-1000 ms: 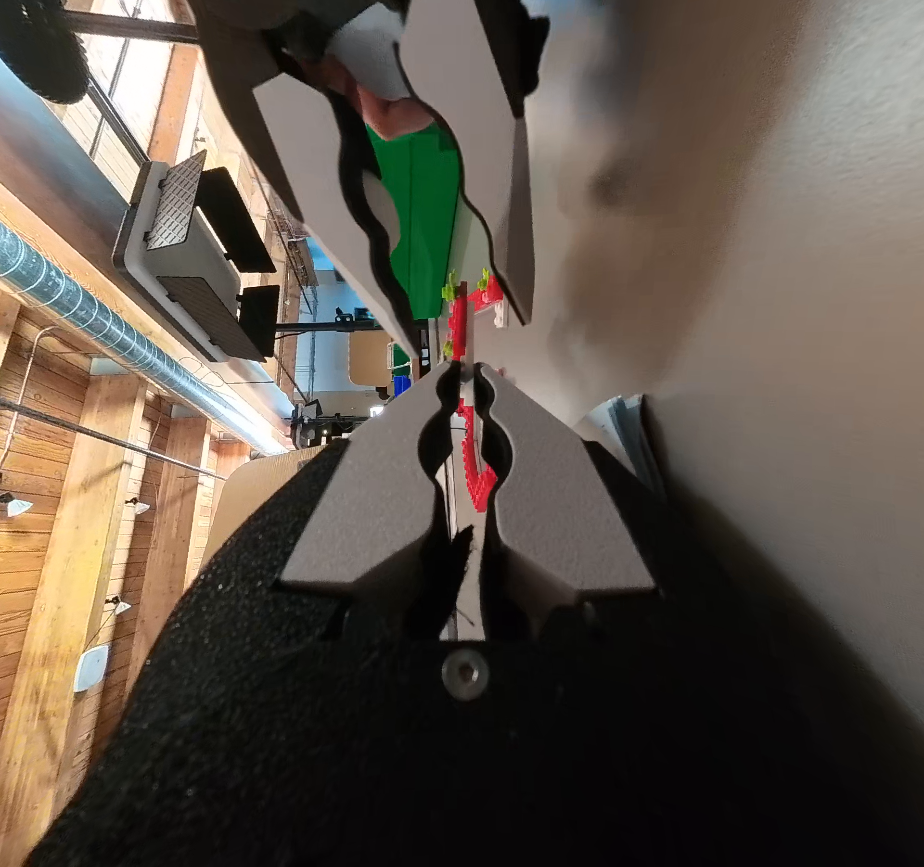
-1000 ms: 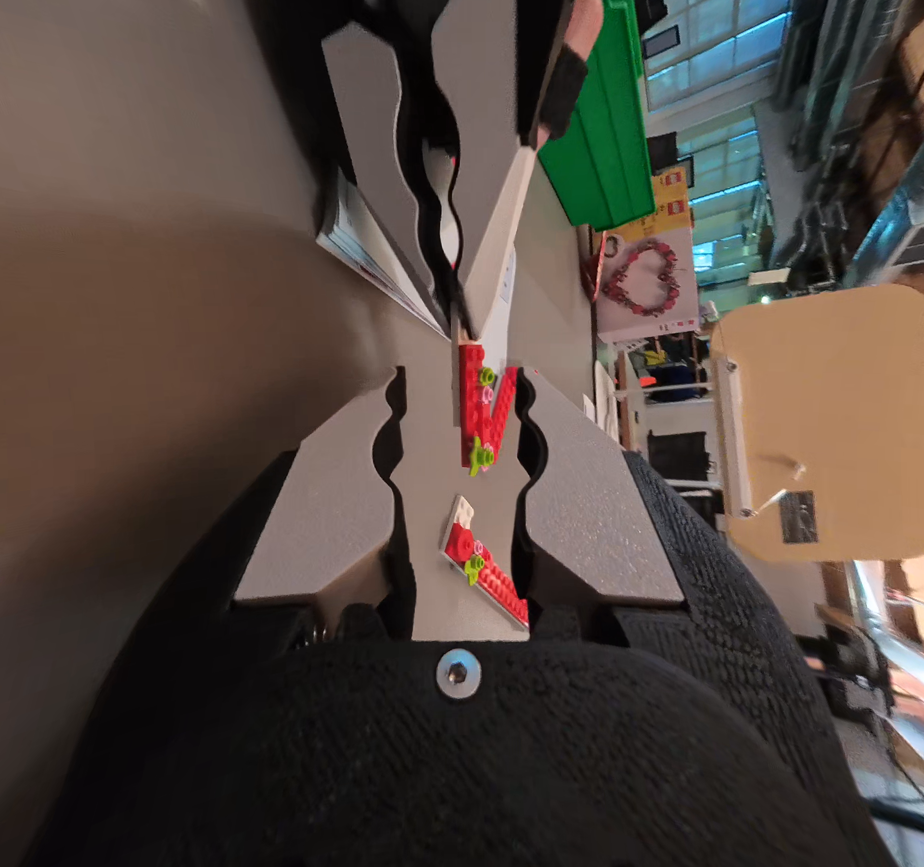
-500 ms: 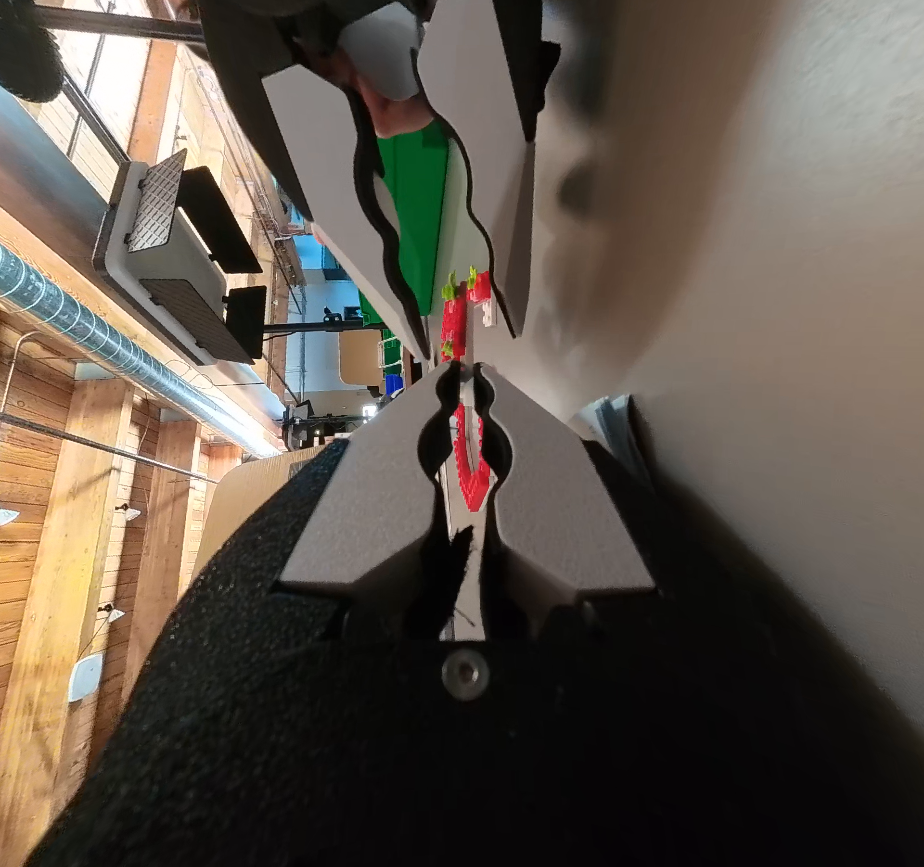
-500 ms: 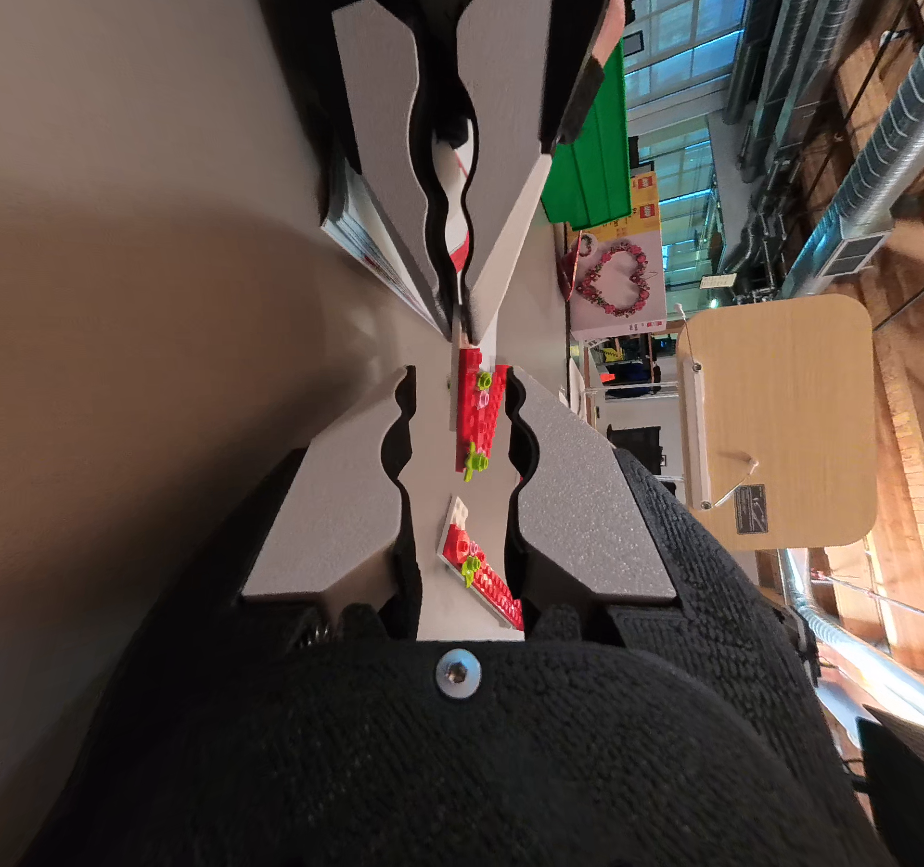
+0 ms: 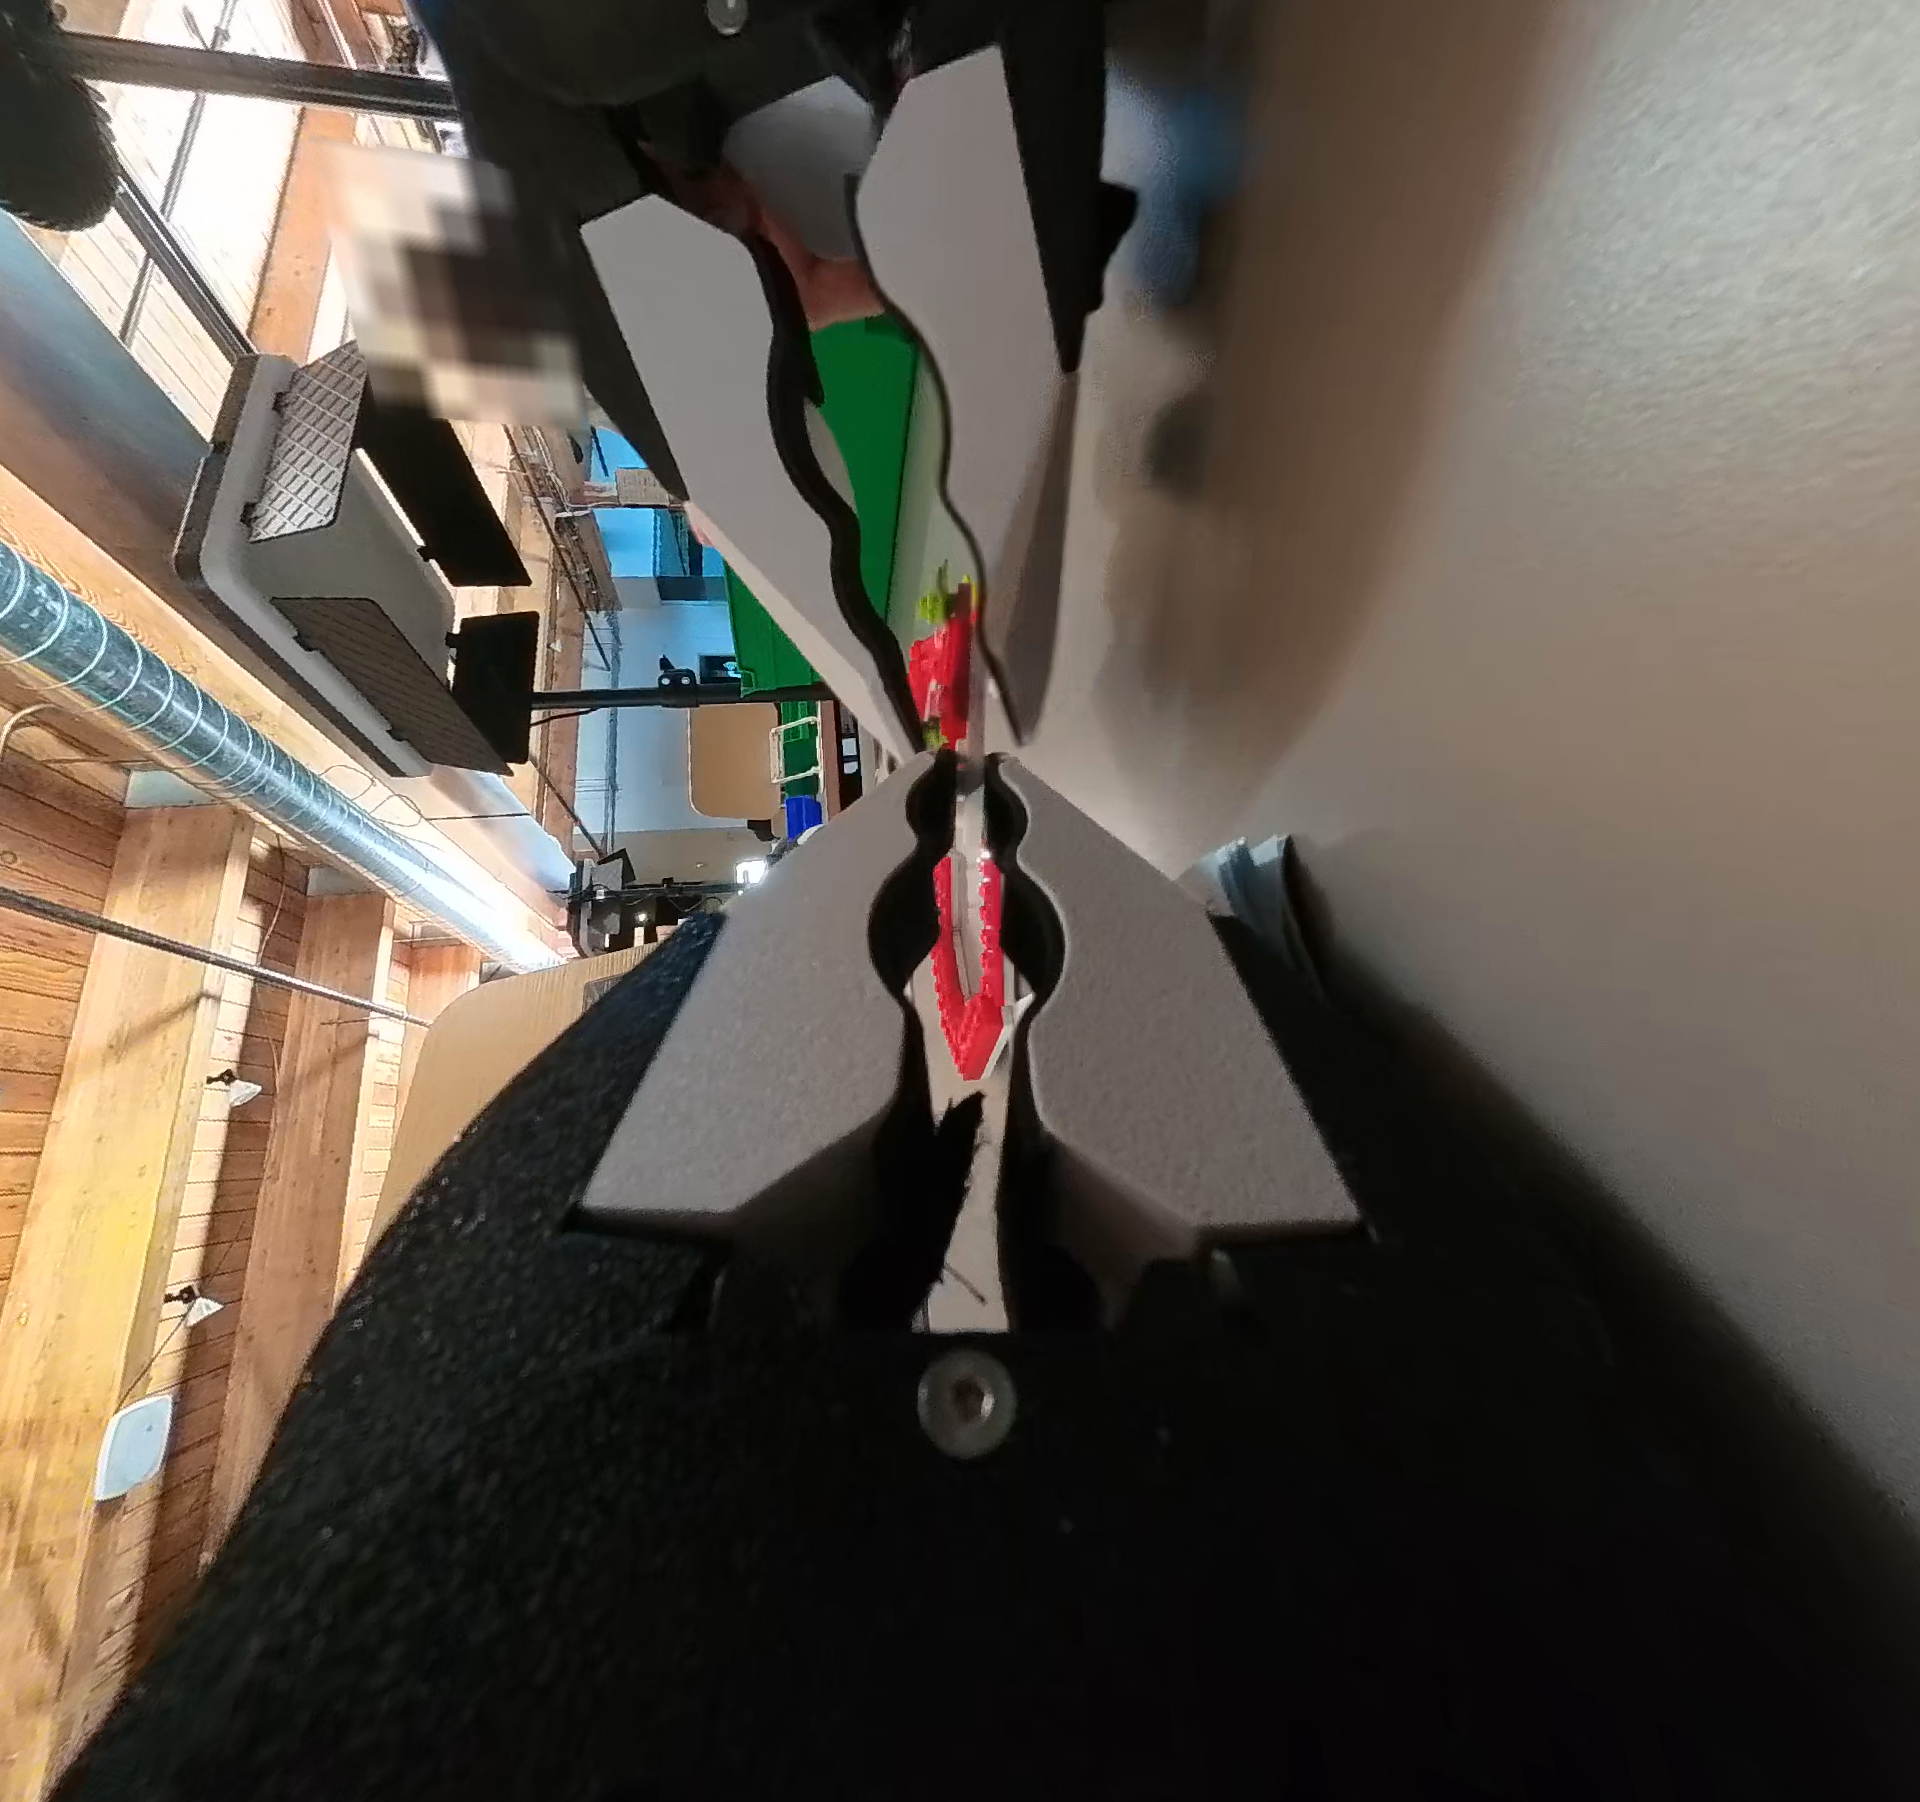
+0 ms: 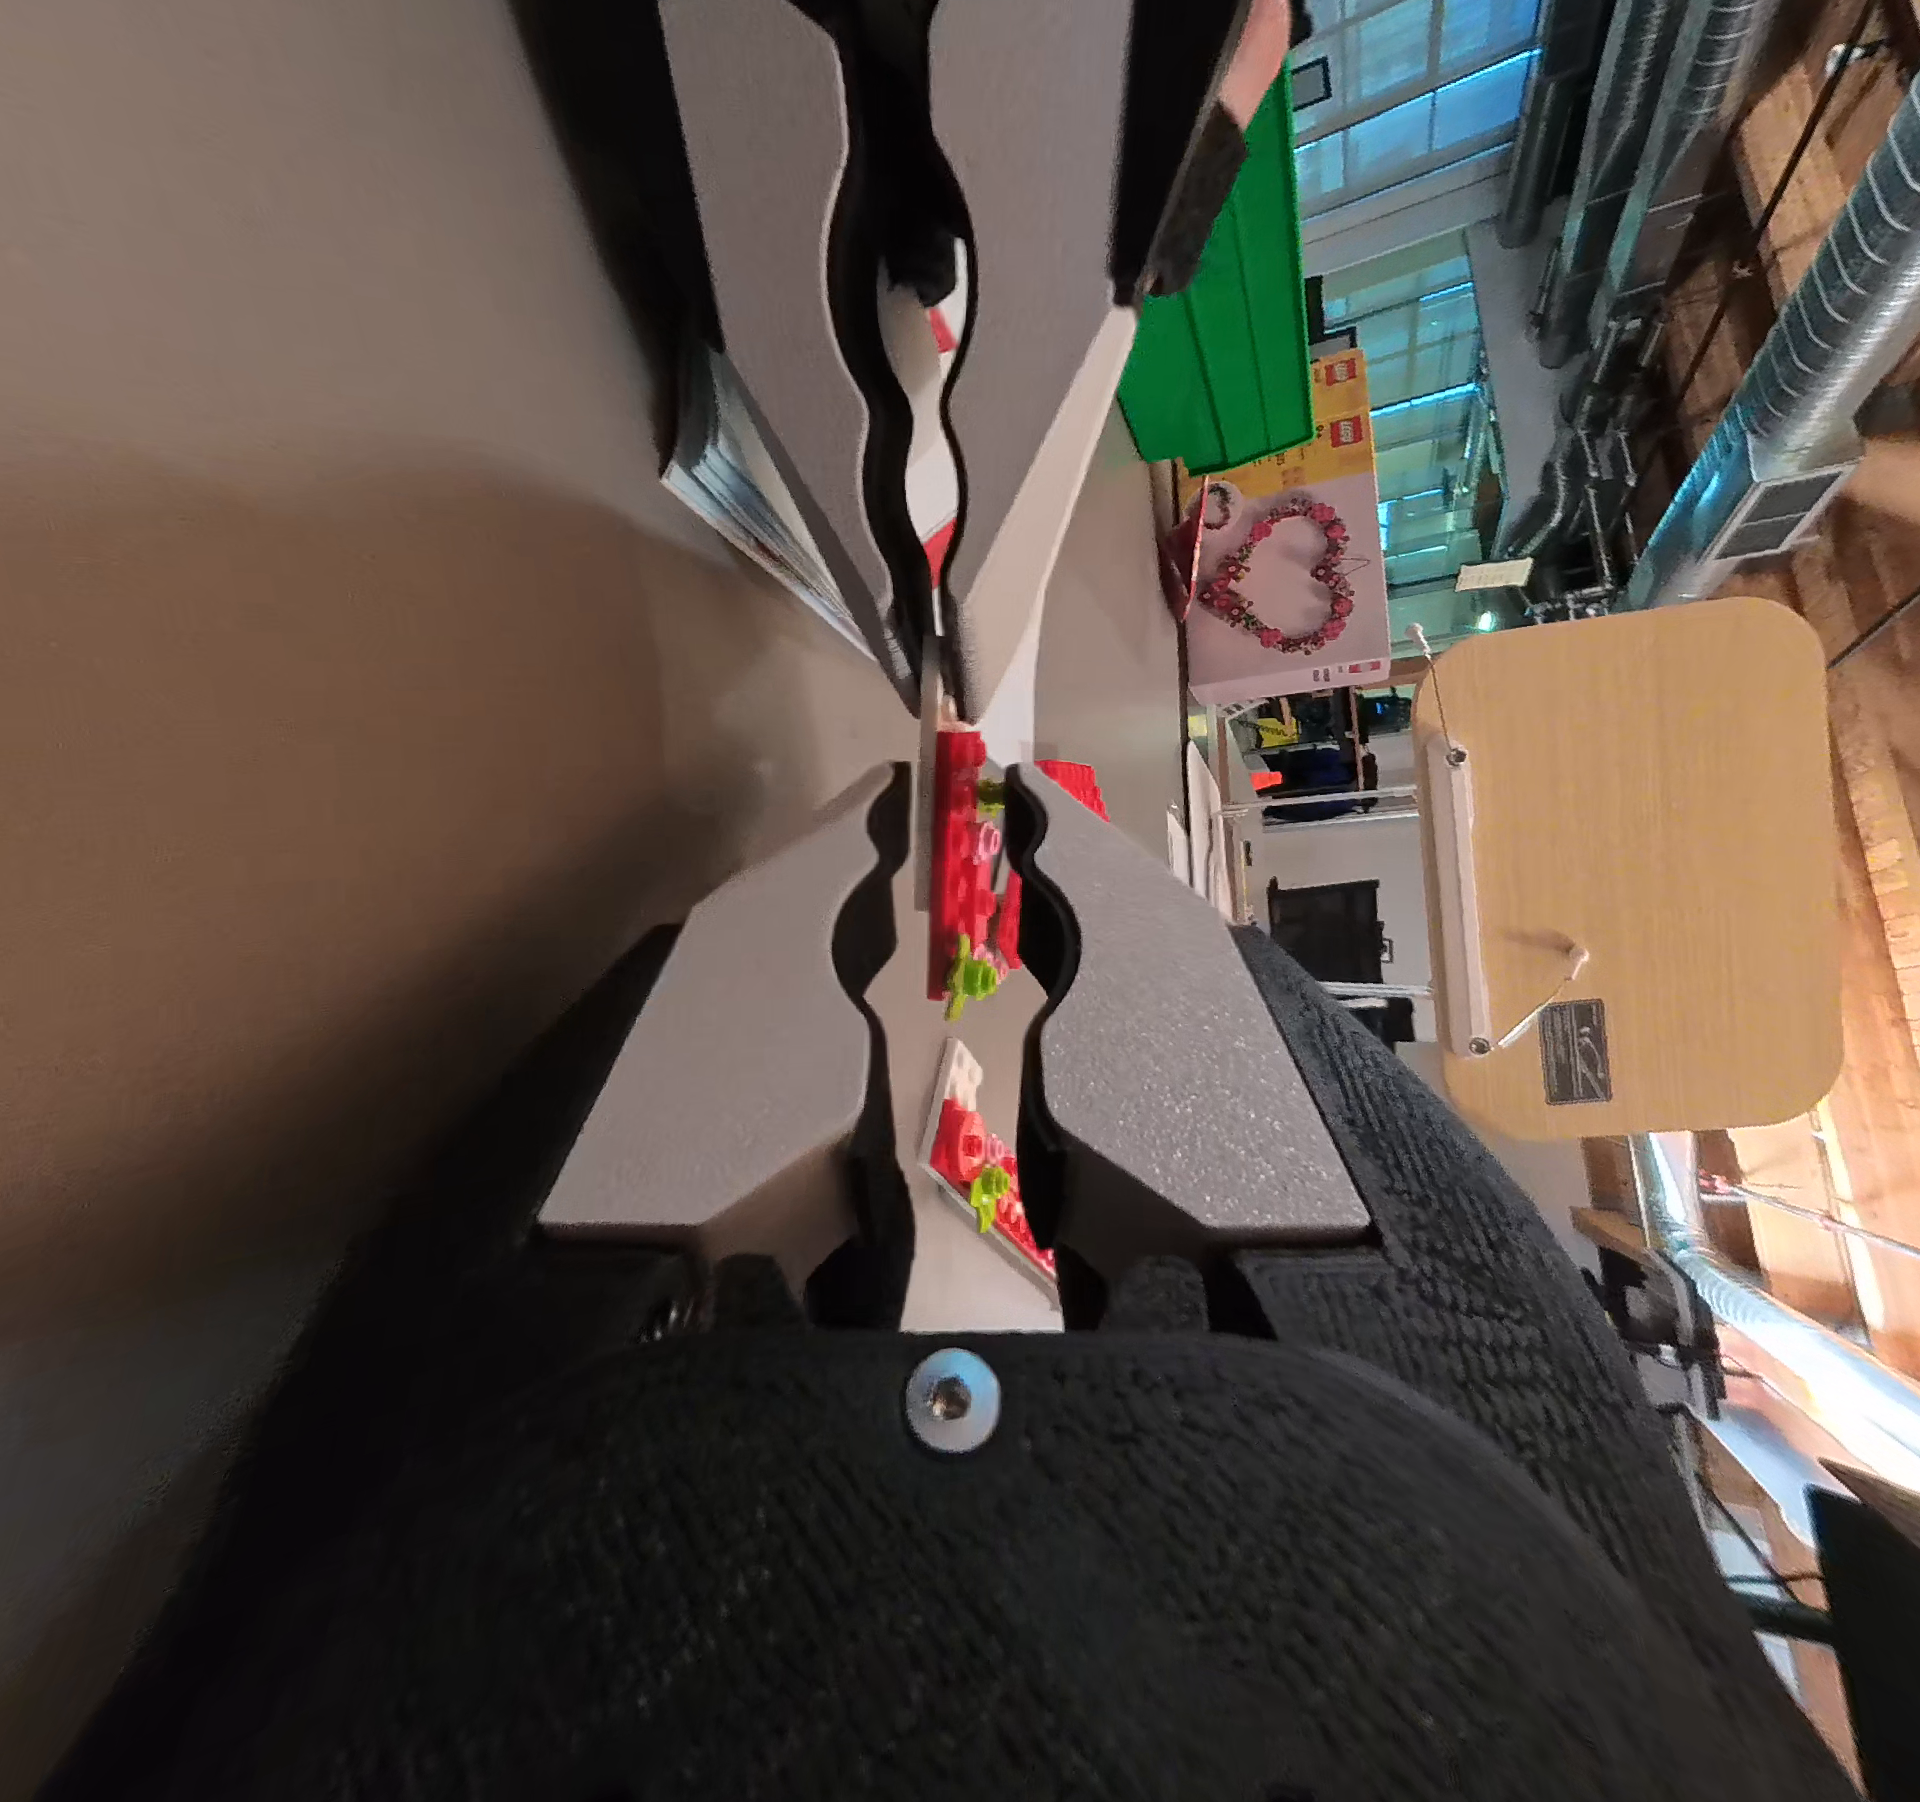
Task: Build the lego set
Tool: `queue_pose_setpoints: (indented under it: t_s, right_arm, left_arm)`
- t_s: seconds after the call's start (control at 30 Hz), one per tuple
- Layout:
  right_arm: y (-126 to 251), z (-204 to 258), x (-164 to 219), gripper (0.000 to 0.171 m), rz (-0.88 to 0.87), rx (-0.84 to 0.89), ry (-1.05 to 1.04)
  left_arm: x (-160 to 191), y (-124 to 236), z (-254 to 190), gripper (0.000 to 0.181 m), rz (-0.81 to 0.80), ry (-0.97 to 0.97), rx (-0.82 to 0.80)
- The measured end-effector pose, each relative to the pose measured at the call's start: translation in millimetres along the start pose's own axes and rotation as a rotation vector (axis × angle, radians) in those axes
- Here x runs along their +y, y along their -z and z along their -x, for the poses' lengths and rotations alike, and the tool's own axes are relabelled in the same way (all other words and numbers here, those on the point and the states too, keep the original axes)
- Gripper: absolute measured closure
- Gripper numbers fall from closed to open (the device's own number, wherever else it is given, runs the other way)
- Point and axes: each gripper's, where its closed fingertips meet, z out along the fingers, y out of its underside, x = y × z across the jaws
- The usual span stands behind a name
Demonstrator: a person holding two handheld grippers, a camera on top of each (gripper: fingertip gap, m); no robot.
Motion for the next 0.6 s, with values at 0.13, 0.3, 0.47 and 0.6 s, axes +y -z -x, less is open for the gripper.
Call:
queue_pose_setpoints:
  t_s: [0.13, 0.3, 0.47, 0.6]
  right_arm:
    - [-1.2, -1.7, 0.2, 0.157, 0.007, 0.014, -0.004]
    - [-1.2, -2.8, 0.3, 0.16, 0.011, 0.004, -0.032]
    - [-1.5, -1.6, 0.8, 0.161, 0.015, 0.003, -0.011]
    - [-3.9, 0.0, 2.8, 0.161, 0.018, -0.01, -0.03]
  left_arm:
    - [1.2, 0.0, 0.1, 0.179, 0.003, 0.017, 0.007]
    - [1.9, 0.1, 0.9, 0.178, 0.001, 0.039, 0.011]
    - [2.0, 0.4, -0.4, 0.178, 0.0, 0.038, 0.019]
    - [4.0, -0.7, -2.7, 0.178, 0.01, 0.038, 0.033]
